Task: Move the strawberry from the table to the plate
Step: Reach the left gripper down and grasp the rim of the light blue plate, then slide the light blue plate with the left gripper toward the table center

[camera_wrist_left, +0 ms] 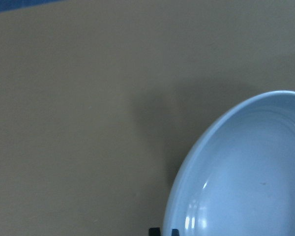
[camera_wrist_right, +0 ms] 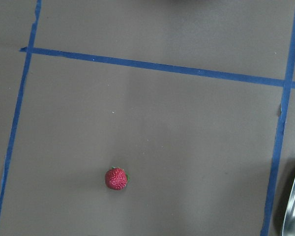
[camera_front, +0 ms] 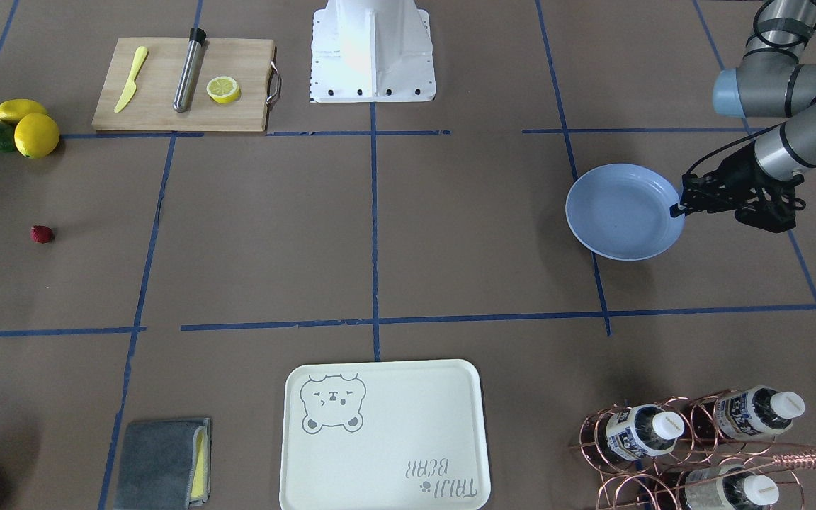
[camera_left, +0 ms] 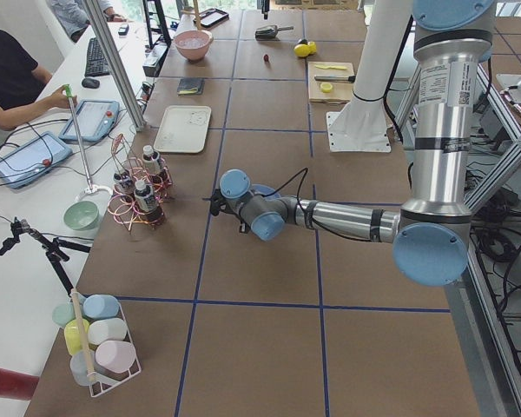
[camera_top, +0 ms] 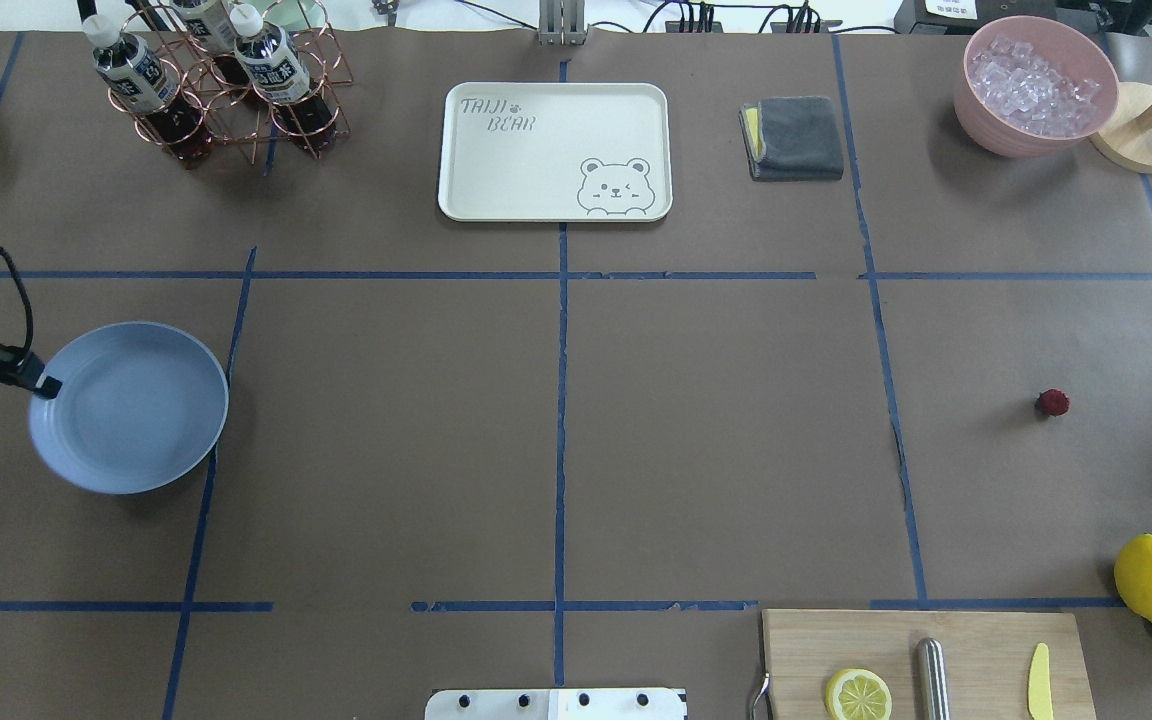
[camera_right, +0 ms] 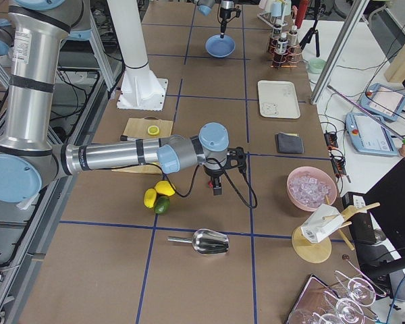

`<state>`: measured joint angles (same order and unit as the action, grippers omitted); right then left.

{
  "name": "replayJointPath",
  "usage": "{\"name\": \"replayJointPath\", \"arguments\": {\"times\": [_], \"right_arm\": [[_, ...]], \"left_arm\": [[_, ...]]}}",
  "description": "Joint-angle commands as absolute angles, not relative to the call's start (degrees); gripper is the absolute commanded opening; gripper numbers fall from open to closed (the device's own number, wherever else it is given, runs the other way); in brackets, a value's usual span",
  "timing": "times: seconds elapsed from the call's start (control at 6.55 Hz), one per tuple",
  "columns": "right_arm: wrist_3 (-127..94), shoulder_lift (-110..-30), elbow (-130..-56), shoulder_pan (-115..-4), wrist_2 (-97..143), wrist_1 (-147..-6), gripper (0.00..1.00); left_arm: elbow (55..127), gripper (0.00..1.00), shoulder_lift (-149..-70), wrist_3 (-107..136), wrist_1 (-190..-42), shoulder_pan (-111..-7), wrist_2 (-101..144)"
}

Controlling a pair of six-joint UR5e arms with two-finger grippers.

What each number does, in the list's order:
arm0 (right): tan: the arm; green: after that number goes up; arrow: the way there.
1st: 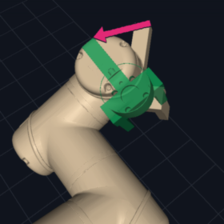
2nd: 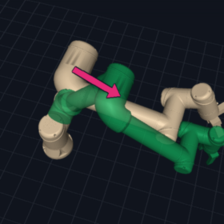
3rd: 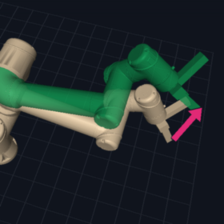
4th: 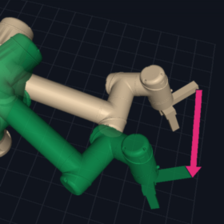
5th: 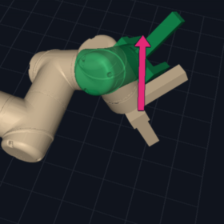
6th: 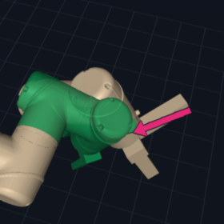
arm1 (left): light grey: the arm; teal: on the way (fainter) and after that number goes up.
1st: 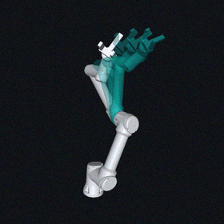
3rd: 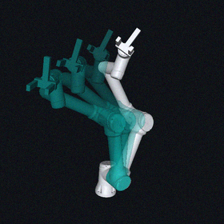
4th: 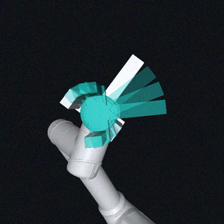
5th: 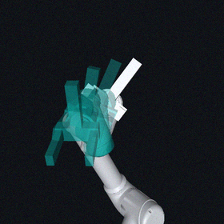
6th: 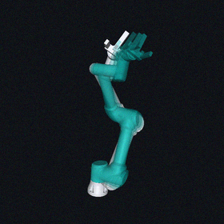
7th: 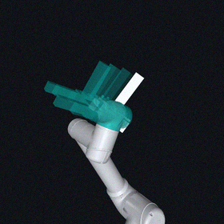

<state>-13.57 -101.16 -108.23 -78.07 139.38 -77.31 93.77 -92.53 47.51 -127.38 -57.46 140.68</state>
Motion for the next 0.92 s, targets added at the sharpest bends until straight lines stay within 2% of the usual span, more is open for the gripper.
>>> {"name": "replayJointPath", "arguments": {"times": [0.0, 0.46, 0.76], "right_arm": [[-13.6, -101.2, -108.3, -77.8, 139.5, -77.3, 1.00], [-13.6, -101.2, -108.2, -77.3, 139.3, -77.3, 1.00], [-13.7, -101.2, -108.2, -76.8, 139.4, -77.3, 1.00]], "left_arm": [[95.5, 0.00, -100.7, 69.7, -130.9, -51.3, 140.5], [93.4, 0.00, -114.8, 88.1, -130.7, -34.7, 128.4], [87.9, 0.00, -120.1, 90.0, -131.1, -31.5, 121.2]]}}
